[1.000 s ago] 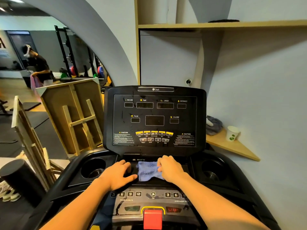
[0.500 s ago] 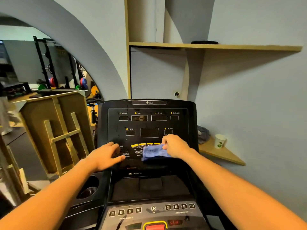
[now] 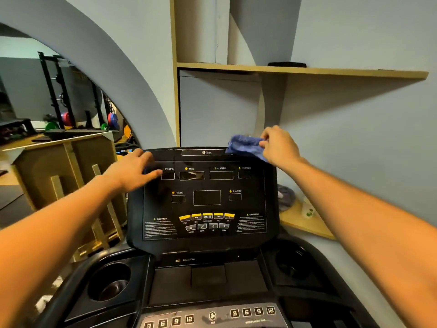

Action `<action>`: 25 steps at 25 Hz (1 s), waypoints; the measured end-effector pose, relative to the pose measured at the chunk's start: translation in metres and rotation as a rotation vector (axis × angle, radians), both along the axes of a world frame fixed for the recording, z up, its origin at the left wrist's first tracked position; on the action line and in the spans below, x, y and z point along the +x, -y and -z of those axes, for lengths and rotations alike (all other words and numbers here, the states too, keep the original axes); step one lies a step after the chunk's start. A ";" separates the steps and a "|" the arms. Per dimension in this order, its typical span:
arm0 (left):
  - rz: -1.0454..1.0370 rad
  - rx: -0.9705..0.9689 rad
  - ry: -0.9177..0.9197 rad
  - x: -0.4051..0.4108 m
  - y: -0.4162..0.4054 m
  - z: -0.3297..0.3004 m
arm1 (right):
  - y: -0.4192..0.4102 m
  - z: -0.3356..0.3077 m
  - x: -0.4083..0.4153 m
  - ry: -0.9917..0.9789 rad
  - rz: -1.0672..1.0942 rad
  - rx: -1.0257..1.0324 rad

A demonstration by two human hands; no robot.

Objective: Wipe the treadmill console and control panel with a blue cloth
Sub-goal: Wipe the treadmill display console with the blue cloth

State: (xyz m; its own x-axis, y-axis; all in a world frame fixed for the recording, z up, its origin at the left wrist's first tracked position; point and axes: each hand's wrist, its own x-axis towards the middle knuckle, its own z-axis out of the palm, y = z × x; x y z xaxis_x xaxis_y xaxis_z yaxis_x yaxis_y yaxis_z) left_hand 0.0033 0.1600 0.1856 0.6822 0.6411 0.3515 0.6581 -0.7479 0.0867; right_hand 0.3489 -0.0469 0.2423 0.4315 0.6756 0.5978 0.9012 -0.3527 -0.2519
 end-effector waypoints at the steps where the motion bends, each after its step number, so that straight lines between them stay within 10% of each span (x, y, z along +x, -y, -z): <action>1: -0.025 0.008 0.035 0.004 -0.007 -0.002 | -0.001 0.001 0.008 0.030 0.006 0.034; 13: -0.212 -0.053 0.350 0.024 -0.070 0.044 | -0.028 0.110 0.066 0.080 -0.341 -0.007; 25: -0.101 -0.085 0.527 0.023 -0.062 0.053 | -0.026 0.167 0.034 0.278 -0.170 -0.076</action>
